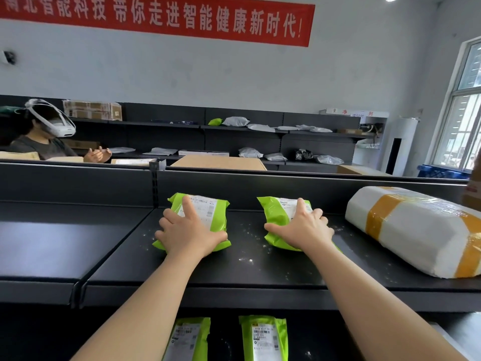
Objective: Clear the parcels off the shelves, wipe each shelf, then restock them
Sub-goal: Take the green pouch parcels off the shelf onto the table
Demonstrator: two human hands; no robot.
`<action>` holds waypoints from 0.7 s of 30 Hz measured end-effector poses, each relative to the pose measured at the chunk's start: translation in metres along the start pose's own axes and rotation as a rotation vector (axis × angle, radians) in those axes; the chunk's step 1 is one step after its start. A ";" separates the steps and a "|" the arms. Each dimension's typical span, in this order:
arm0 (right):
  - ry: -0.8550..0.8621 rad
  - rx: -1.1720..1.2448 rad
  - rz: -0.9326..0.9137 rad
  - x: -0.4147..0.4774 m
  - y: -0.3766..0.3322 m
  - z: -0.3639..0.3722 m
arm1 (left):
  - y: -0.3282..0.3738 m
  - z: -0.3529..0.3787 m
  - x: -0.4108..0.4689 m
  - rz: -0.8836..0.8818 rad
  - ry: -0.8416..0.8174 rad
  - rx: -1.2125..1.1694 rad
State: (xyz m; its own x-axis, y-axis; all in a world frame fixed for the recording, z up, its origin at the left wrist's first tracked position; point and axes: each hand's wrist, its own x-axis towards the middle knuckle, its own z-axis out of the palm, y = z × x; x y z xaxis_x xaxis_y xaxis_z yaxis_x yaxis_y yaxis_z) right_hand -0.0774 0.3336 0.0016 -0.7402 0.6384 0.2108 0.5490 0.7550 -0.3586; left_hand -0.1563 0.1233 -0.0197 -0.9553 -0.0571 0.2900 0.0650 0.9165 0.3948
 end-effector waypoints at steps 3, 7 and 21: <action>-0.010 0.008 0.013 0.002 -0.002 0.003 | 0.004 -0.004 0.002 0.035 0.065 -0.021; 0.033 0.061 -0.007 0.002 -0.003 0.005 | 0.009 -0.005 0.004 0.044 0.056 -0.030; 0.219 0.157 -0.037 -0.023 0.006 -0.023 | 0.013 -0.015 -0.018 0.105 0.085 -0.240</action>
State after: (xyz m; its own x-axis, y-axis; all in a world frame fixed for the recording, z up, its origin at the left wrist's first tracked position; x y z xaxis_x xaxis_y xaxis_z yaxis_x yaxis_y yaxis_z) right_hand -0.0479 0.3266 0.0155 -0.6480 0.6408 0.4117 0.4435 0.7569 -0.4800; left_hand -0.1340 0.1305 -0.0065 -0.9129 -0.0092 0.4081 0.2383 0.7998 0.5510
